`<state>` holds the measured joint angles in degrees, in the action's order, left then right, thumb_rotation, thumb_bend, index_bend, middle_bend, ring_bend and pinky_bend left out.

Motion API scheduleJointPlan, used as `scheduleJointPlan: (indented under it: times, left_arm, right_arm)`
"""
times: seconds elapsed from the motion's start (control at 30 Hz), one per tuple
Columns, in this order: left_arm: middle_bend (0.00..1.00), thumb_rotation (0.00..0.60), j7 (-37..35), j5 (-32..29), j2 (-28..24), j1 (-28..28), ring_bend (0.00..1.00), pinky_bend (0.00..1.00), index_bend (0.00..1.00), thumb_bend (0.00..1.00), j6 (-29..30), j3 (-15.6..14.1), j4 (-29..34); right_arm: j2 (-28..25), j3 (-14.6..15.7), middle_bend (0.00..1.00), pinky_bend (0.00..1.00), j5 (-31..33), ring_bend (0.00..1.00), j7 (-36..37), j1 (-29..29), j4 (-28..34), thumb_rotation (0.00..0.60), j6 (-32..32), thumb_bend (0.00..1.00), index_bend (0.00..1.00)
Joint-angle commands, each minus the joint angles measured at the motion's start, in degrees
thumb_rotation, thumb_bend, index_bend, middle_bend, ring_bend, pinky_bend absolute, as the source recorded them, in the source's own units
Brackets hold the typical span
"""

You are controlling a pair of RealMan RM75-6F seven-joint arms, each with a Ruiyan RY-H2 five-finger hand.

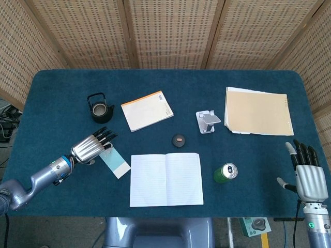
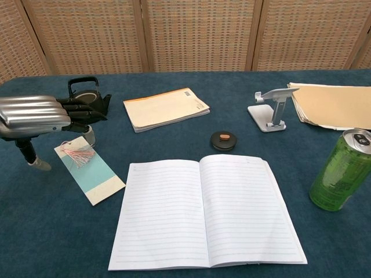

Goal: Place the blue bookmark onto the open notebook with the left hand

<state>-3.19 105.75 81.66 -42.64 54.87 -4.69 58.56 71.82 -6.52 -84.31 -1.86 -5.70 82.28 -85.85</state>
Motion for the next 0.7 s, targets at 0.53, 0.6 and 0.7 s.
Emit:
scheduleJointPlan:
  times: [0.53, 0.6, 0.7]
  left_arm:
    - [0.00, 0.600, 0.35, -1.50, 3.45, -3.32, 0.00, 0.00, 0.31, 0.01, -3.54, -2.09, -1.55]
    - [0.00, 0.600, 0.35, -1.73, 3.76, -3.53, 0.00, 0.00, 0.31, 0.01, -3.70, -2.25, -1.70]
    - [0.00, 0.600, 0.35, -2.01, 4.21, -3.76, 0.00, 0.00, 0.32, 0.01, -3.82, -2.37, -1.94]
  right_arm:
    - [0.28, -0.10, 0.00, 0.00, 0.71, 0.00, 1.20, -0.17, -1.18, 0.600, 0.57, 0.07, 0.00]
    - [0.31, -0.13, 0.00, 0.00, 0.81, 0.00, 1.26, -0.20, -1.27, 0.600, 0.64, 0.07, 0.00]
    - [0.31, -0.16, 0.00, 0.00, 0.90, 0.00, 1.38, -0.19, -1.31, 0.600, 0.64, 0.07, 0.00]
